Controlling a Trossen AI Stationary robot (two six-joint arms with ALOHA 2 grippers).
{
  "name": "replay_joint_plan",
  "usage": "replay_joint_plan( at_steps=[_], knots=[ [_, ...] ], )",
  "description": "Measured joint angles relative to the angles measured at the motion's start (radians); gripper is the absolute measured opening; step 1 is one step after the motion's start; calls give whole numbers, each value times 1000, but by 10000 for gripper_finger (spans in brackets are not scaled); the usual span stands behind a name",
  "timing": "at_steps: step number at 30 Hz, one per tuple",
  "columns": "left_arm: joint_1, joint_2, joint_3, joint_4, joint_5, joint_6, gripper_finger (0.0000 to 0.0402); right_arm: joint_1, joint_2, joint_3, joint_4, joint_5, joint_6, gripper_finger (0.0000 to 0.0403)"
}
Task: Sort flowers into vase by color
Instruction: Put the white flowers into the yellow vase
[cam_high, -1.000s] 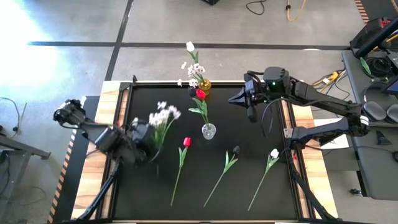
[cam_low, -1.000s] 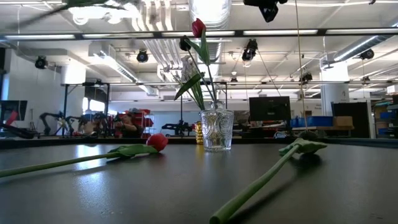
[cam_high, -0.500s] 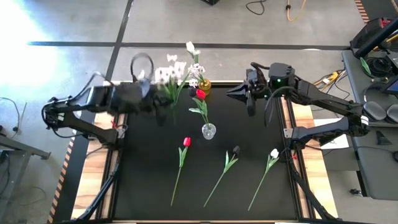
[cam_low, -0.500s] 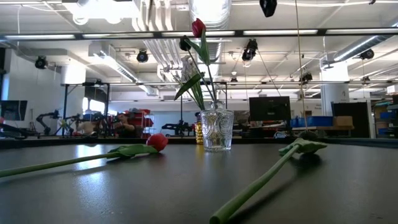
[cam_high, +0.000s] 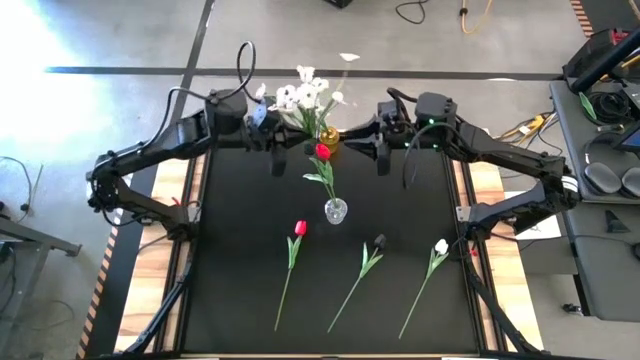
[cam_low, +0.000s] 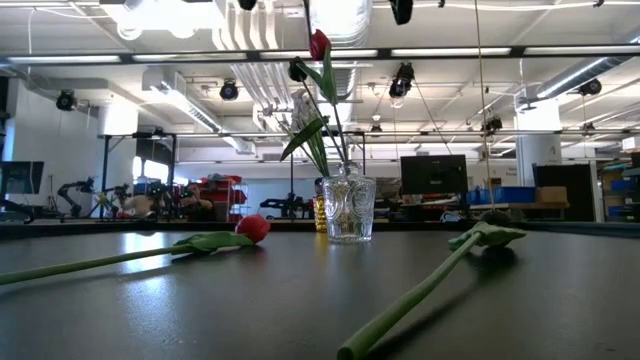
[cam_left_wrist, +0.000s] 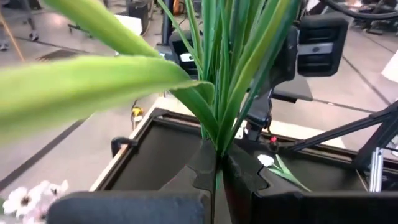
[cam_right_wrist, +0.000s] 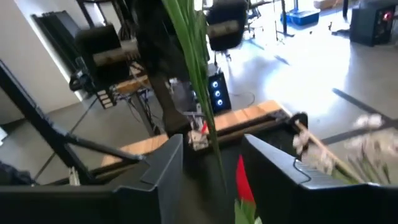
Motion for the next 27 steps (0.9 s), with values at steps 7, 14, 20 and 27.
replay_joint_plan(
  at_steps=[7,14,20,27],
  knots=[
    [94,19,-1,66,121,16,0,-2,129,185,-23,49,-14,200],
    [164,18,-1,94,230,14,0,-14,276,371,-35,50,-12,223],
    [193,20,-1,93,291,31,0,-21,404,549,-109,51,-13,226],
    [221,23,-1,91,352,34,0,-20,530,736,-195,47,-30,225]
  ],
)
